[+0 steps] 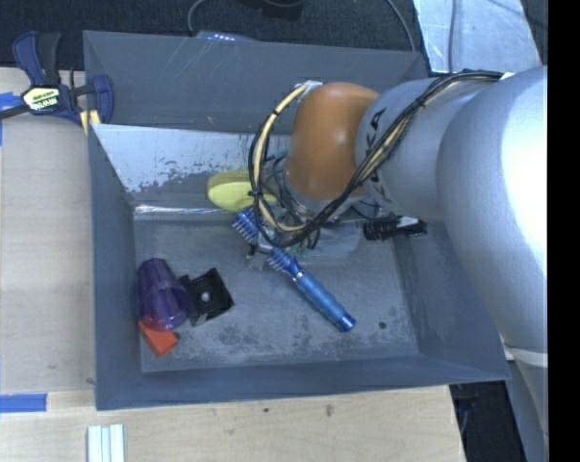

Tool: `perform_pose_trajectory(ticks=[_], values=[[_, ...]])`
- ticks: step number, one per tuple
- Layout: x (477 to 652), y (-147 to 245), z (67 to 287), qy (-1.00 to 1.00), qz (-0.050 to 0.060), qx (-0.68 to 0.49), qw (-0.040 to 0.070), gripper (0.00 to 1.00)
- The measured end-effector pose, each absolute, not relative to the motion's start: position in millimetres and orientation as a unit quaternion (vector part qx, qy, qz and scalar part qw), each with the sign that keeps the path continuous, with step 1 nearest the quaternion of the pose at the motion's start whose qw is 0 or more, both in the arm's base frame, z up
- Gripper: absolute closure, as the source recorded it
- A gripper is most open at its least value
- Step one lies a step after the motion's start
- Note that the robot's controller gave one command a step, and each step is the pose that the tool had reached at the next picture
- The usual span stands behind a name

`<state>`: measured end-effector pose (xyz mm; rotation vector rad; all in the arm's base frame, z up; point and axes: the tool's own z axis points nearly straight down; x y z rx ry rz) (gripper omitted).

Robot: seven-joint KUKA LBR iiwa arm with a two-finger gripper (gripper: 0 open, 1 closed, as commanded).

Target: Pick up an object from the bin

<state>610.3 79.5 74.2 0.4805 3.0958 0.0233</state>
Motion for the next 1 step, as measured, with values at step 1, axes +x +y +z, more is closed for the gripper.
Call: perform_pose_trajectory(ticks=[1], values=[[609.0, 79.4, 77.2, 0.988, 0.007, 0.153, 0.003, 1.00]])
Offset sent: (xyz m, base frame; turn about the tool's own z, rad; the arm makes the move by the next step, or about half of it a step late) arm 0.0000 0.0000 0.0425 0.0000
